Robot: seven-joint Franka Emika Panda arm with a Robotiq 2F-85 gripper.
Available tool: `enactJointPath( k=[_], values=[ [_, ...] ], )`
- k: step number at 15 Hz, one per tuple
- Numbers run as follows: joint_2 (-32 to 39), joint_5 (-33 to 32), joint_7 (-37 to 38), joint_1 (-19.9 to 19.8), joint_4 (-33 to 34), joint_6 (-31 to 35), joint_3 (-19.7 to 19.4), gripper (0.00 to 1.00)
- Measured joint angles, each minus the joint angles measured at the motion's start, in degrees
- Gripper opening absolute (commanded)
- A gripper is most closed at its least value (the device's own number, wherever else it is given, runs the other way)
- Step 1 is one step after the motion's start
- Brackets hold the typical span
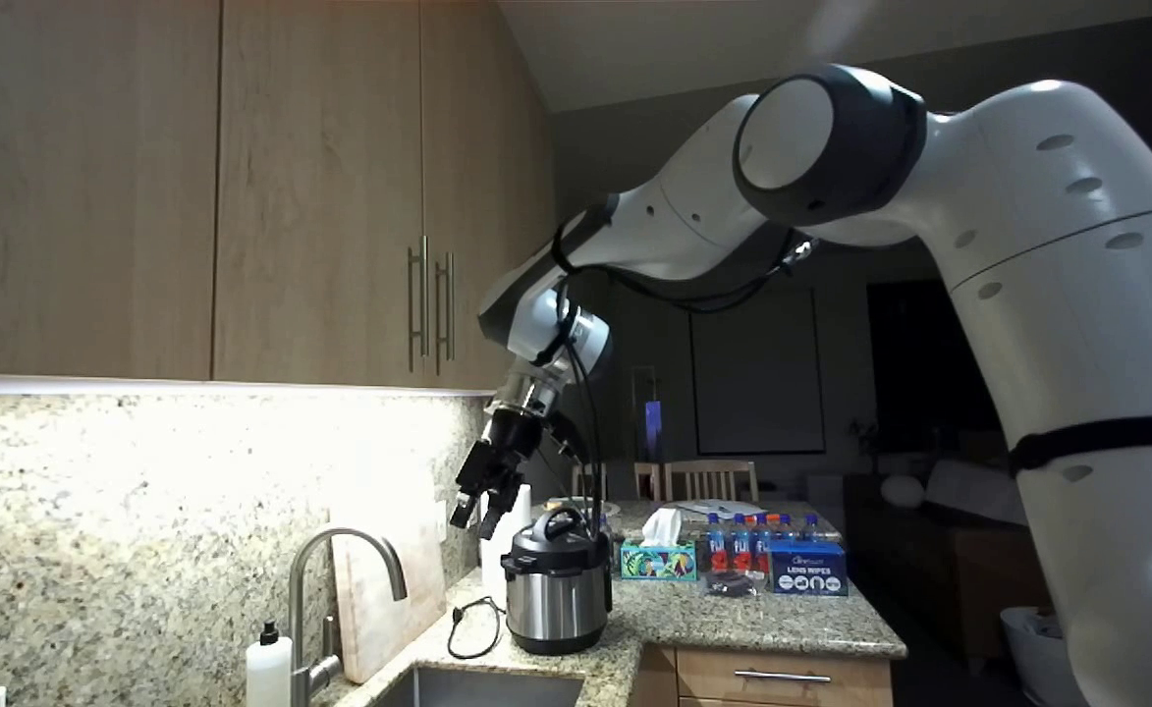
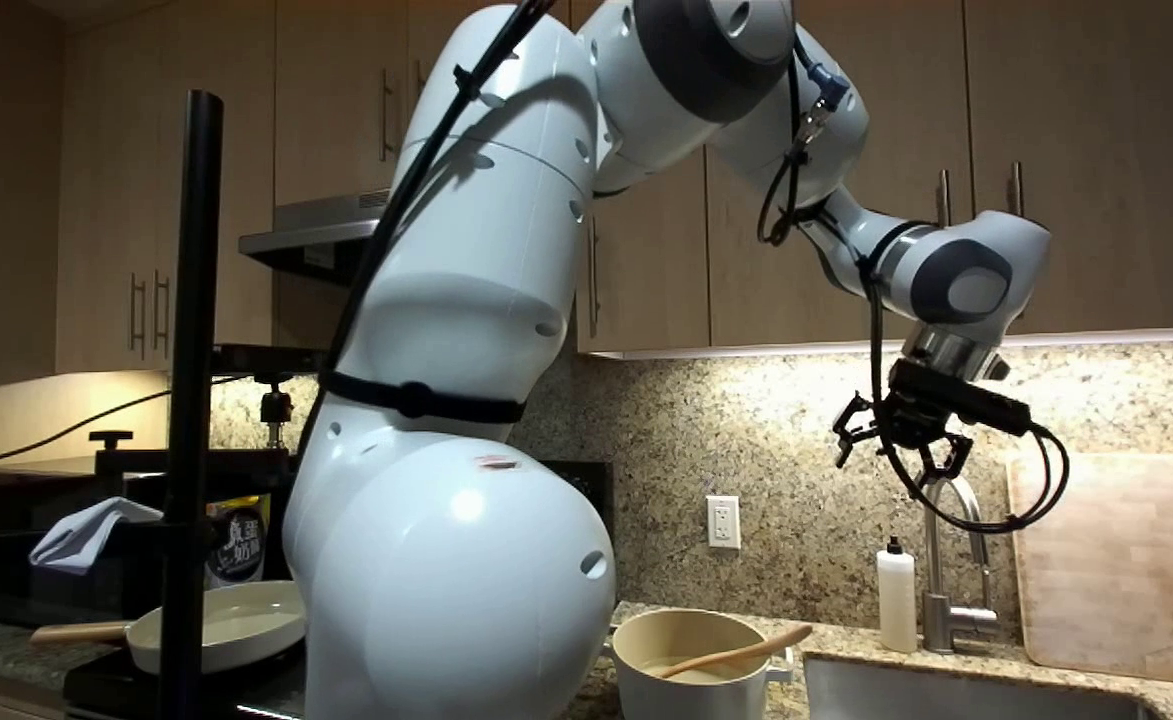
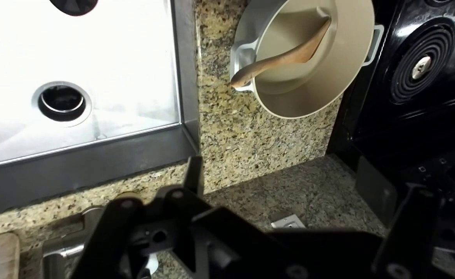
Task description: Use the spatula to stir the pot
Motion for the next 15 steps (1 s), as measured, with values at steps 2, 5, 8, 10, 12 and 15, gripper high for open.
enactJointPath(
  k=[2,5,8,10,12,15],
  values=[
    [2.3,0.0,0.0,-0.6,0.8,0.0,1.0,1.00],
    [5.2,-0.2,0.0,-0.9,1.3,0.0,2.2,1.00],
    [8.0,-0.8,0.0,-0.8,2.1,0.3,4.0,1.00],
    [9.8,-1.4,0.0,-0.7,2.8,0.7,5.1,1.00],
    [11.8,-2.2,0.0,-0.6,3.8,1.1,6.2,1.00],
    [15.0,-3.8,0.4,-0.5,5.8,2.1,7.5,1.00]
  ],
)
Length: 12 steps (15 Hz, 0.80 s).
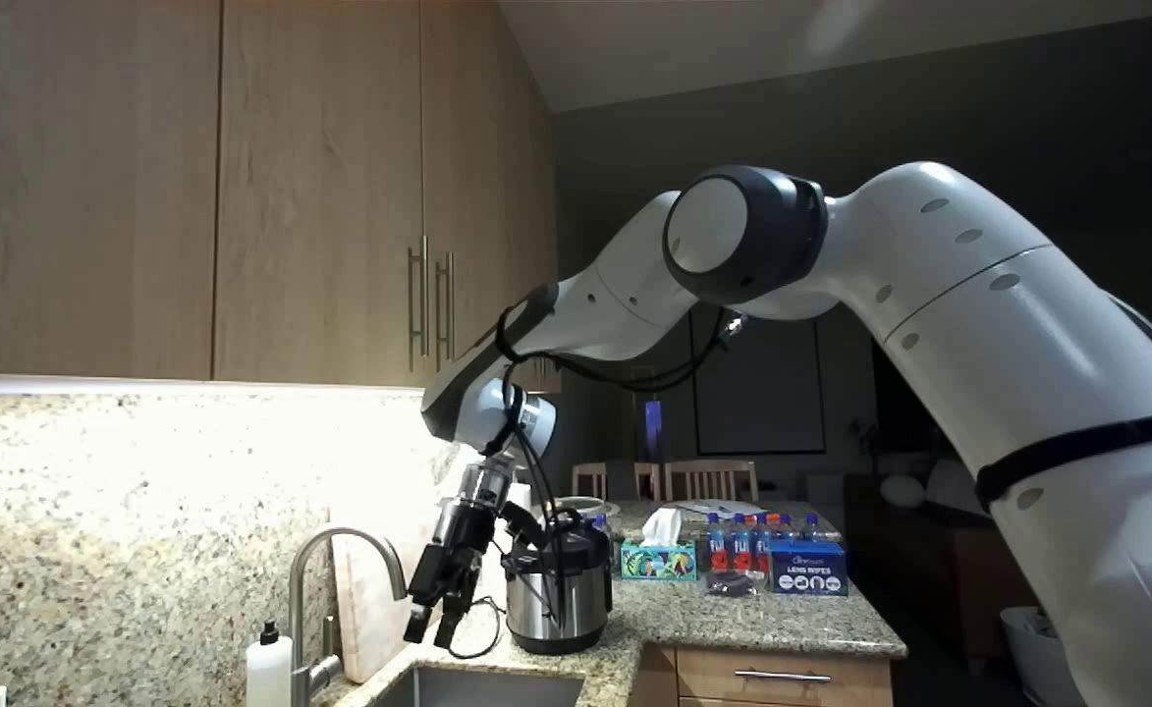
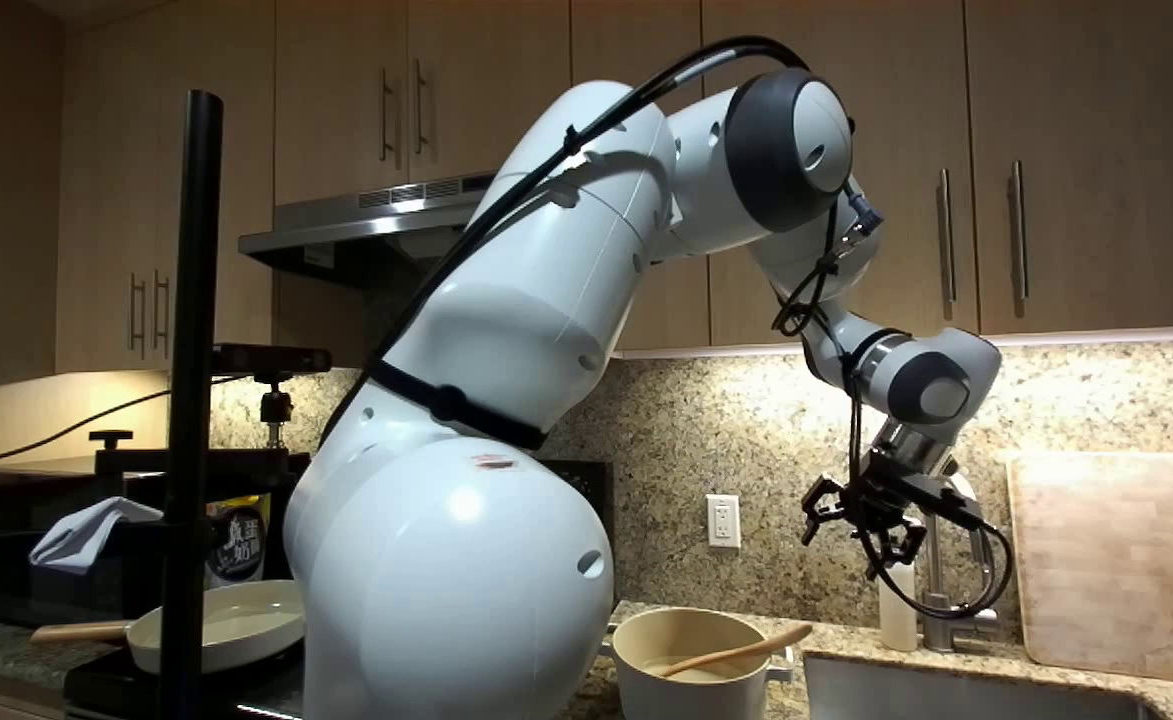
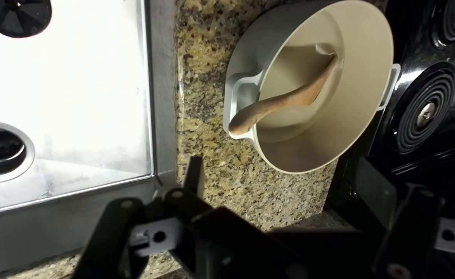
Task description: Use the spatula to stir the pot
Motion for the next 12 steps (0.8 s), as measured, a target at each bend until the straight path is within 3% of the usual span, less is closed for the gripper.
enactJointPath(
  k=[12],
  values=[
    [12.6,-0.7,0.3,-0.3,10.2,5.8,3.4,1.00]
  ],
)
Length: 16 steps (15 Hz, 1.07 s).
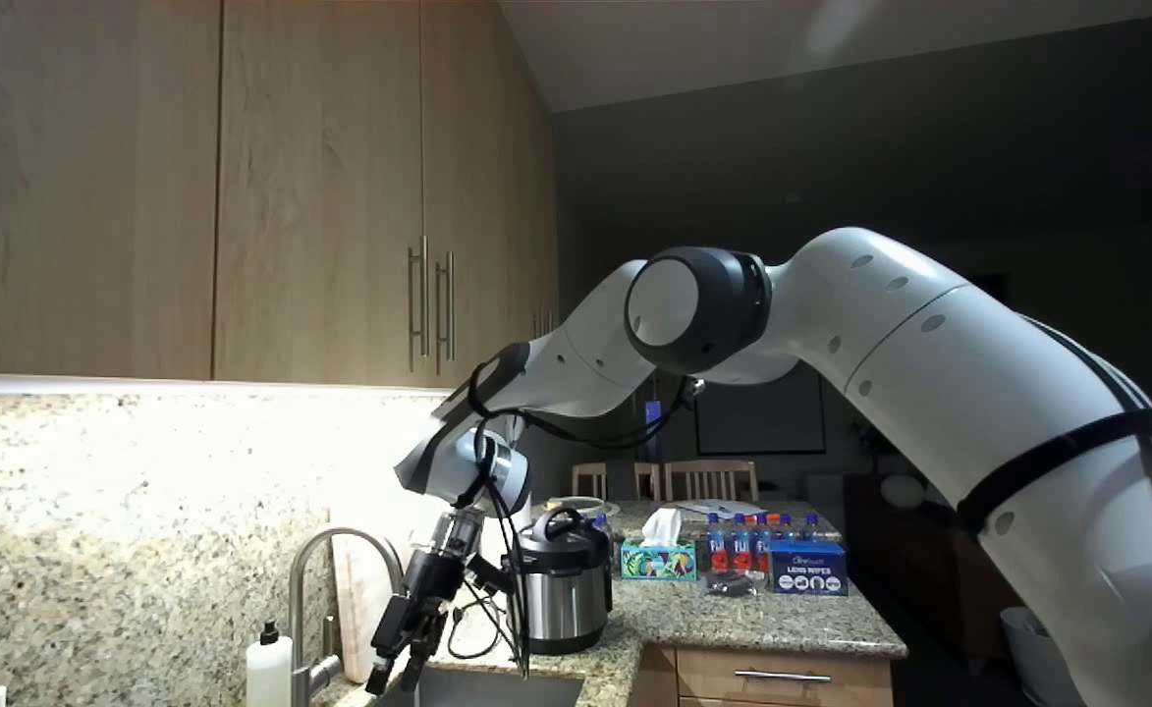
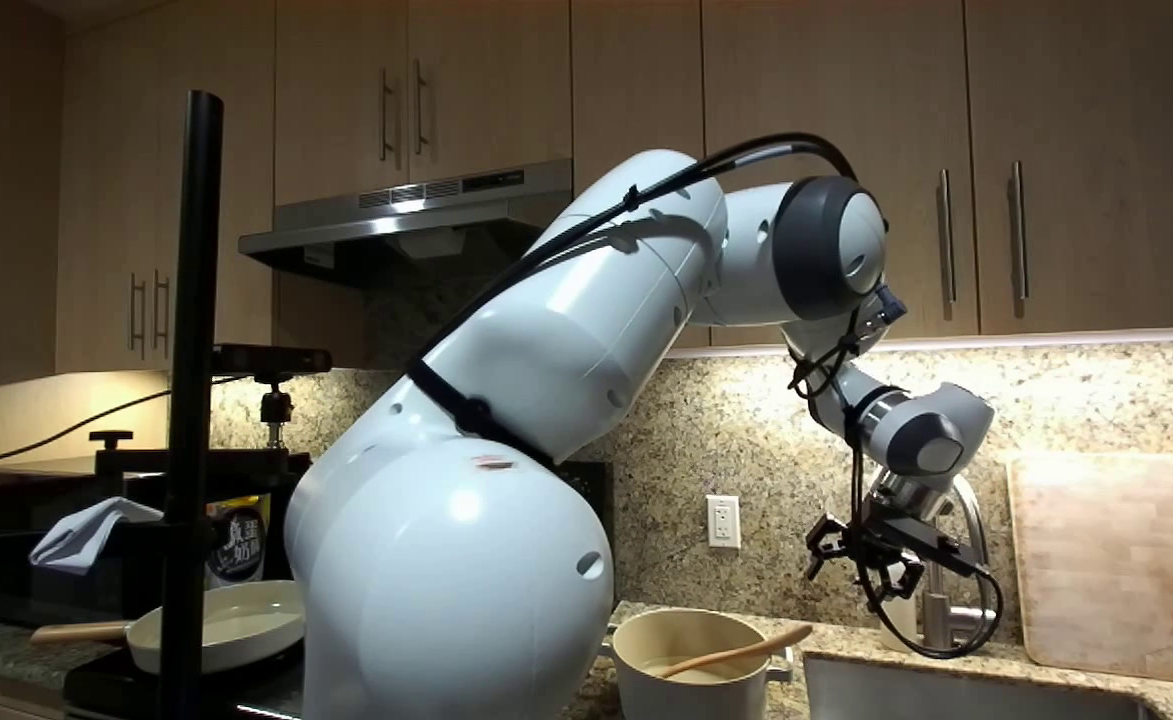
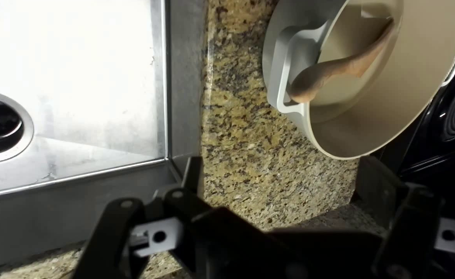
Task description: Use the spatula to stir the pot
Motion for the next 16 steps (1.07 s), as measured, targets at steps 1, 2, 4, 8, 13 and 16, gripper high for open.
enactJointPath(
  k=[1,2,4,8,13,16],
  values=[
    [0.9,0.0,0.0,-0.1,0.8,0.3,0.2,1.00],
    [1.8,0.0,0.0,-0.2,1.5,0.5,0.4,1.00],
    [3.5,0.0,0.0,-0.8,2.9,0.6,0.8,1.00],
    [6.9,0.0,0.0,-2.0,5.7,0.6,2.1,1.00],
    [10.7,0.0,-0.1,-2.7,9.2,0.4,4.7,1.00],
    [12.1,0.0,-0.1,-3.1,10.2,0.2,6.3,1.00]
  ],
)
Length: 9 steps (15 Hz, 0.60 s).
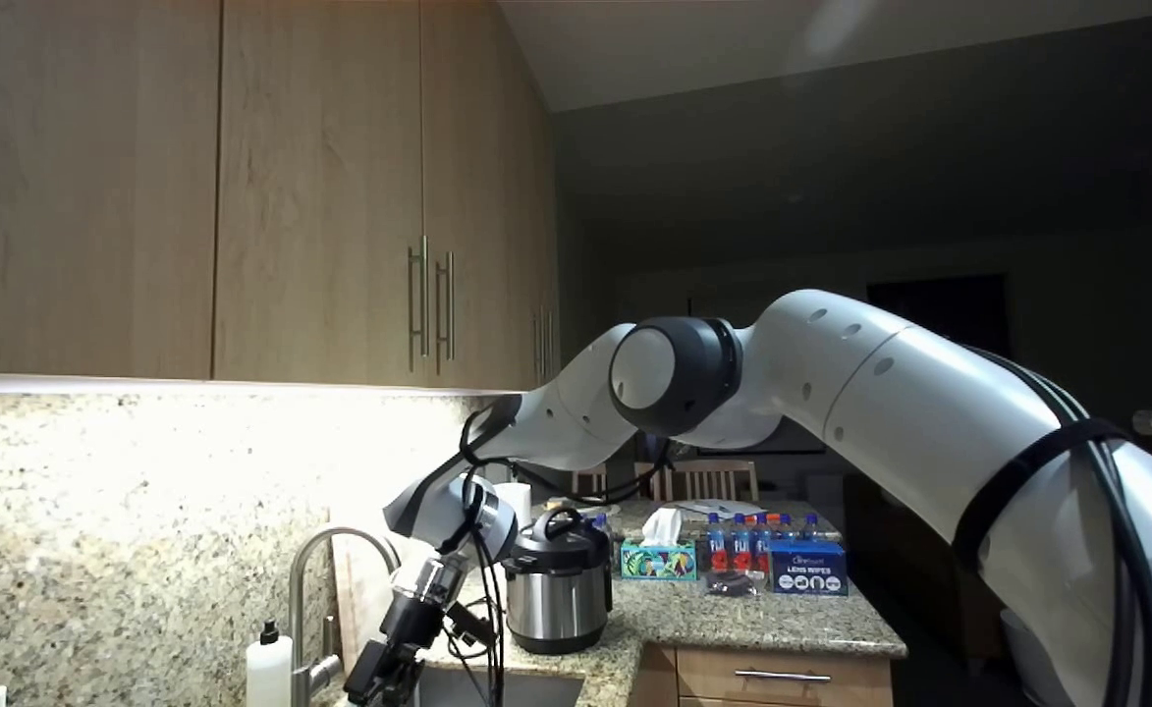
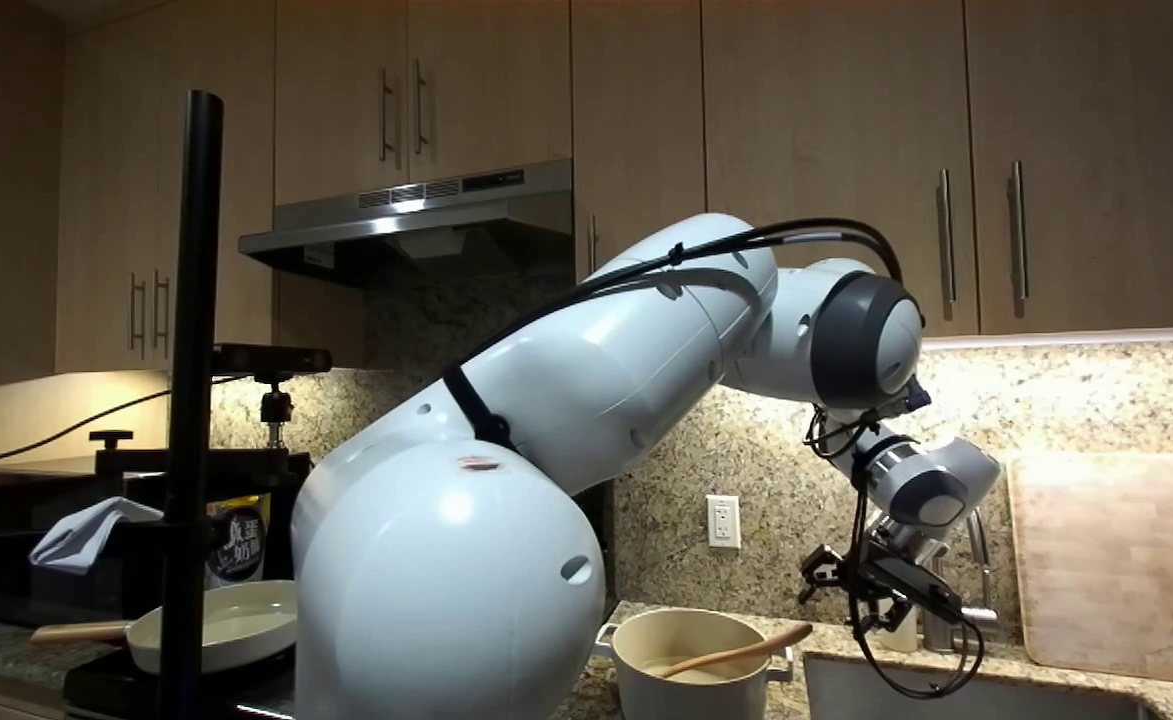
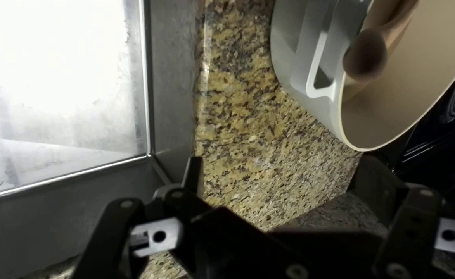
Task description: Use the spatula to stir the pot
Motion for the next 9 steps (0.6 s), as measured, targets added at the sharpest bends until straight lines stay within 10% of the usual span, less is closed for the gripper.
enactJointPath(
  k=[9],
  values=[
    [0.6,1.1,-0.8,-1.4,-5.9,0.7,3.2,1.00]
  ],
)
